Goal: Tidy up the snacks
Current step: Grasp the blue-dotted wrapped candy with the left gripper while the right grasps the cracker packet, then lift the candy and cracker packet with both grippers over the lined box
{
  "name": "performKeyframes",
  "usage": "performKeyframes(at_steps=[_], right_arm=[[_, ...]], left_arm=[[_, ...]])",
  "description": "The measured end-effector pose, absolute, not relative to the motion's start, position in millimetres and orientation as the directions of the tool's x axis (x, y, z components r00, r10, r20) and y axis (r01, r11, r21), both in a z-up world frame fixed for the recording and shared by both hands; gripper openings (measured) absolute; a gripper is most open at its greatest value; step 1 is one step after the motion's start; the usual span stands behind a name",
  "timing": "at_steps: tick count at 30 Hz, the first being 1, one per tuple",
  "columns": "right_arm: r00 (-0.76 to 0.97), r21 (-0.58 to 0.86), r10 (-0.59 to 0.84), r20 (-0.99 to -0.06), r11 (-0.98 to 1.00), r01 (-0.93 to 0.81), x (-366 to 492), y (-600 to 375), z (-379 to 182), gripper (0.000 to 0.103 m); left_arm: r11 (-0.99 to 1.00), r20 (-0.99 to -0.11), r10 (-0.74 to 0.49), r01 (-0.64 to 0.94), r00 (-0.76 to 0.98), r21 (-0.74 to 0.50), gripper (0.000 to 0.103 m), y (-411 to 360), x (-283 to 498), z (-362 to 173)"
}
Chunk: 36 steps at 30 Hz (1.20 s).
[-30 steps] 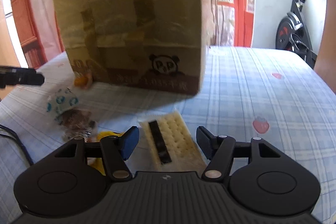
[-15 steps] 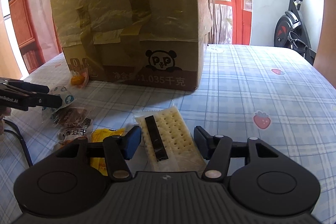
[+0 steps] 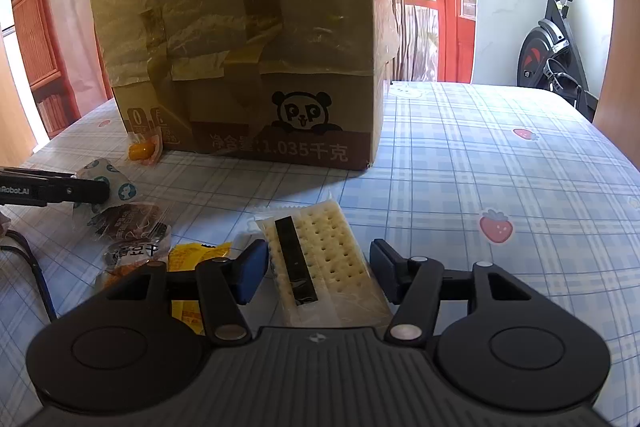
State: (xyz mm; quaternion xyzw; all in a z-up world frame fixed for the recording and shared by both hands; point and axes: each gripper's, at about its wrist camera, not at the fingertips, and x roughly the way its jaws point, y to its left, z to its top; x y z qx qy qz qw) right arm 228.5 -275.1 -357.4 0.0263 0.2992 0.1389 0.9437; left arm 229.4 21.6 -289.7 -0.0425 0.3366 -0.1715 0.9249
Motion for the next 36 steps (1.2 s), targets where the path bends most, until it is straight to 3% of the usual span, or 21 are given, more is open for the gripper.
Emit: performKeyframes(at_steps=[36], right_arm=[[0.818,0.085,0.245,-0.52,0.968,-0.235,219,-271,-356,0.053]], left_arm=[[0.953,-0.561,-0.298,0.207,0.772,-0.221,0.048,41,211,-258]])
